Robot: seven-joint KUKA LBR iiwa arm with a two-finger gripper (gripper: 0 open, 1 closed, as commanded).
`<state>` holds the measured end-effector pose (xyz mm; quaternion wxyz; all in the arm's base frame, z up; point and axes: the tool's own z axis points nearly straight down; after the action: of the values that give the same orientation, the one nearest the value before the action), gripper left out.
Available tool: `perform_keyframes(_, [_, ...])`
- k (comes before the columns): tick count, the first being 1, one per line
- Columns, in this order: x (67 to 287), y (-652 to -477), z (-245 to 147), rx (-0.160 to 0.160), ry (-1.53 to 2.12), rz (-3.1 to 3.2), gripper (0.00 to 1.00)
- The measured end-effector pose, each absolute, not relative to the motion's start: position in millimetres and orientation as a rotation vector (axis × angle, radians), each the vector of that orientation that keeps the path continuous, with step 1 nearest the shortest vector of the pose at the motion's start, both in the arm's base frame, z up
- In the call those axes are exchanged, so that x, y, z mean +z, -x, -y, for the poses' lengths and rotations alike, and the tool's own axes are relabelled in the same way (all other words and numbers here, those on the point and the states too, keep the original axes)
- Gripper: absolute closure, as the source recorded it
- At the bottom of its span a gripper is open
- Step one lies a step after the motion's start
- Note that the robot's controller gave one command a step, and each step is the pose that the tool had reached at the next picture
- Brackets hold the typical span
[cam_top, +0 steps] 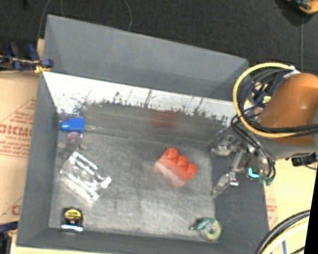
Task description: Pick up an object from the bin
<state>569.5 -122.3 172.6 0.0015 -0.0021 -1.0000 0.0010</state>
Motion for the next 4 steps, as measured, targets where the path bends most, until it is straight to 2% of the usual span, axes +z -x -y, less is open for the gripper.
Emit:
perform_keyframes(1, [88,-570.6,46,-0.003,-0.063,3.139,0.00])
perform_keyframes(2, [93,-572.6,50,0.003,-0.060,3.146,1.00])
perform_keyframes(3, [194,-584.3,60,0.000,0.018,3.155,1.00])
perform_keyframes(4, [264,-585.9,58,-0.001,0.057,3.154,1.00])
